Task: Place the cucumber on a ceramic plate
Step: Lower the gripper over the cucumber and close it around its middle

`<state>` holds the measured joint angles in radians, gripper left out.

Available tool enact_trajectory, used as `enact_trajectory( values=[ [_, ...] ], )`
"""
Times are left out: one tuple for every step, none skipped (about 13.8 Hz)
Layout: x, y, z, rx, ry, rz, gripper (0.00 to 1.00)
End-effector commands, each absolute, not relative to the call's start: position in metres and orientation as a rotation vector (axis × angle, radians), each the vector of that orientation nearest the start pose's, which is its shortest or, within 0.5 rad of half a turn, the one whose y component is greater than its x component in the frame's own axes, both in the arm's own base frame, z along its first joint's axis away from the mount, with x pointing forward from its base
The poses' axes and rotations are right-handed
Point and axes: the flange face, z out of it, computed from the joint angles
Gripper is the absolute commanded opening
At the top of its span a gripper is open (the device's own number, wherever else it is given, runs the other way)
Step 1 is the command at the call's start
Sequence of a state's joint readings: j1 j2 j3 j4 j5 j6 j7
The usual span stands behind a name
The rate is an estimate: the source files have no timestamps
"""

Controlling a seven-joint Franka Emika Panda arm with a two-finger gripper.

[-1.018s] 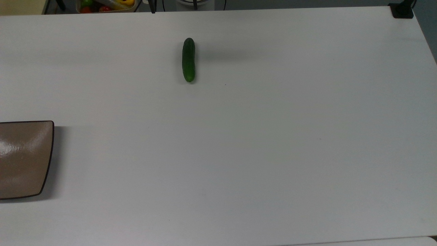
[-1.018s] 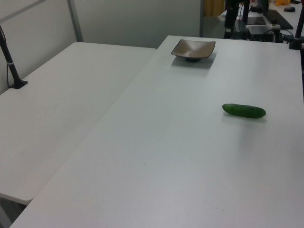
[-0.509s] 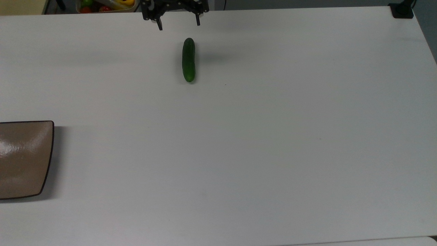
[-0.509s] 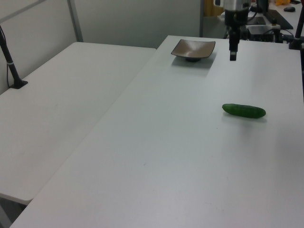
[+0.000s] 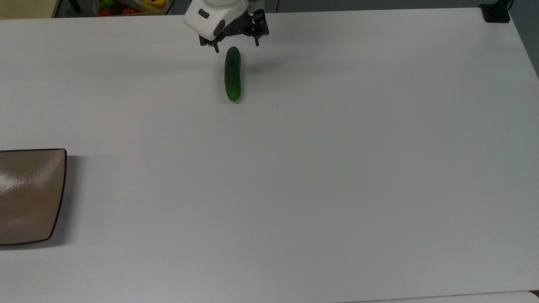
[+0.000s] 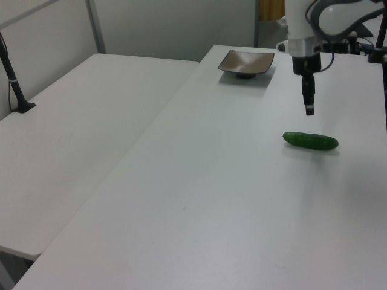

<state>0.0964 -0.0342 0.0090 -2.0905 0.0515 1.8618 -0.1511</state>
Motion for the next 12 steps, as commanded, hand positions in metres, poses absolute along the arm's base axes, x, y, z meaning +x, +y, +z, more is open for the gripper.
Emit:
enact_trajectory(
  values=[
    [0.491, 0.062, 0.386, -3.056, -0.398, 0.235, 1.0],
    [0.487, 0.064, 0.372, -3.059, -0.405, 0.219, 1.0],
    [0.483, 0.063, 0.361, -3.066, -0.408, 0.206, 1.0],
    [0.479, 0.061, 0.351, -3.09, -0.435, 0.184, 1.0],
    [0.477, 0.06, 0.343, -3.102, -0.446, 0.152, 1.0],
    [0.475, 0.059, 0.337, -3.107, -0.446, 0.137, 1.0],
    [0.474, 0.055, 0.332, -3.126, -0.475, 0.13, 1.0],
    [0.475, 0.055, 0.328, -3.135, -0.49, 0.121, 1.0],
    [0.476, 0.055, 0.324, -3.135, -0.488, 0.12, 1.0],
    [0.477, 0.055, 0.322, -3.135, -0.486, 0.116, 1.0],
    [0.477, 0.055, 0.322, -3.136, -0.488, 0.113, 0.99],
    [0.477, 0.055, 0.317, -3.134, -0.488, 0.125, 0.88]
  ],
)
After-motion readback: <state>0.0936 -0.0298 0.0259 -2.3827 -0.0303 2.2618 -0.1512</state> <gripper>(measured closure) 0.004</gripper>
